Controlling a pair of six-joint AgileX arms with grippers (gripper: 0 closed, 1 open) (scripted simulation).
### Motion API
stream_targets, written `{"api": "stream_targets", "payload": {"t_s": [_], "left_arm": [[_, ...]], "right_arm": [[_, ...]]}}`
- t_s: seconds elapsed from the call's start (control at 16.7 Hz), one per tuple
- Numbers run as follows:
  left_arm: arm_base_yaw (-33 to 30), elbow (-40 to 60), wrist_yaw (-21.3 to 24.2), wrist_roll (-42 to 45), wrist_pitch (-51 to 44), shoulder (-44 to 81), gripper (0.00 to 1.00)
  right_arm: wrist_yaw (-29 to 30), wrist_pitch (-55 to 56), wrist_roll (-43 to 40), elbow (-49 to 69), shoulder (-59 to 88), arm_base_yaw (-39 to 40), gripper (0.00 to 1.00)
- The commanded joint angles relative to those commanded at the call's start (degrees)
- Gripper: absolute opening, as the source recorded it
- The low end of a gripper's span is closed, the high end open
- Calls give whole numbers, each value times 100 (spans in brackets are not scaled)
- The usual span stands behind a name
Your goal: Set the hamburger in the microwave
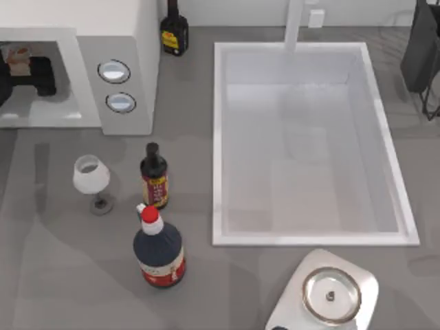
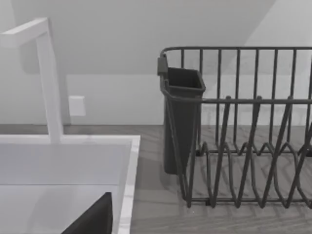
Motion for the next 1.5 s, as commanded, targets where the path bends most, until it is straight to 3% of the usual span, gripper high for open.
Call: {"api": "stream_targets", "payload": {"t_s": [0.78, 1.26, 1.5], "left_arm": [[672, -4225, 522, 233, 2013, -2083, 100], [709, -4527, 543, 248, 2156, -2218, 100], [703, -4364, 540, 246, 1552, -2753, 100]], "right_arm": [[0, 0, 0, 0, 0, 0, 100], [0, 0, 0, 0, 0, 0, 100], [0, 0, 0, 0, 0, 0, 100]]}}
